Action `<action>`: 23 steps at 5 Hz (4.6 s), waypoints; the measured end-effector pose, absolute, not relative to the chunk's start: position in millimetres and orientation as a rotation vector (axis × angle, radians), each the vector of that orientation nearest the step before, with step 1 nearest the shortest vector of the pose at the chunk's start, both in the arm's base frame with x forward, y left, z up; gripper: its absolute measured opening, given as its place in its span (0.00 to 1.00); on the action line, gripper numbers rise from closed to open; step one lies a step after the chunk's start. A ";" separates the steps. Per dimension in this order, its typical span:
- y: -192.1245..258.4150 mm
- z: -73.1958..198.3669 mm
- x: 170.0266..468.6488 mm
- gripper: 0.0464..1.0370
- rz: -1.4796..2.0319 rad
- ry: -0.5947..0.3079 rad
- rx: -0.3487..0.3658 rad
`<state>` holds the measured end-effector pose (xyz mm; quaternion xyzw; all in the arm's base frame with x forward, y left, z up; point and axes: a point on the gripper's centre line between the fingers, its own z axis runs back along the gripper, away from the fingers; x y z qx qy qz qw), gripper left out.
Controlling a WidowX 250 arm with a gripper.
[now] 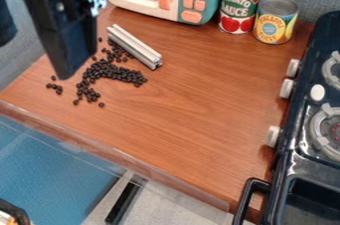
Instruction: Sweep into pile
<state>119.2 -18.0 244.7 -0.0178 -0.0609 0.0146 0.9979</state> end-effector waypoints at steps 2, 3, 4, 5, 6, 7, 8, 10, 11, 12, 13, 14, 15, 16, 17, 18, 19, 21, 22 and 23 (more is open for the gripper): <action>-19.3 221.9 143.2 0.96 0.103 -0.100 -0.027; -19.8 190.5 164.5 0.96 0.201 -0.102 -0.021; -2.8 157.7 182.5 0.96 0.301 -0.095 -0.033; 8.2 137.8 201.4 0.96 0.388 -0.072 -0.073; 11.6 122.6 225.2 0.96 0.454 -0.095 -0.080; 13.8 113.9 248.6 0.96 0.498 -0.105 -0.096; 15.5 113.7 263.4 0.96 0.548 -0.146 -0.106; 21.0 91.8 318.8 0.96 0.718 -0.279 0.023; 28.9 80.1 343.9 0.96 0.784 -0.304 0.089; 37.9 71.4 363.7 0.96 0.847 -0.335 0.146; 42.7 63.6 380.5 0.96 0.869 -0.337 0.179; 53.3 60.1 388.4 0.96 0.884 -0.326 0.193; 62.4 54.2 395.3 0.96 0.891 -0.316 0.197; 67.4 48.1 404.4 0.96 0.894 -0.305 0.206; 77.4 43.7 408.5 0.96 0.916 -0.299 0.218; 80.3 36.6 409.3 0.96 0.913 -0.290 0.238; 86.8 37.0 408.7 0.96 0.920 -0.294 0.244; 95.0 37.2 407.9 0.96 0.933 -0.297 0.246; 101.8 37.7 407.3 0.96 0.953 -0.305 0.252; 105.1 37.1 406.4 0.96 0.967 -0.317 0.267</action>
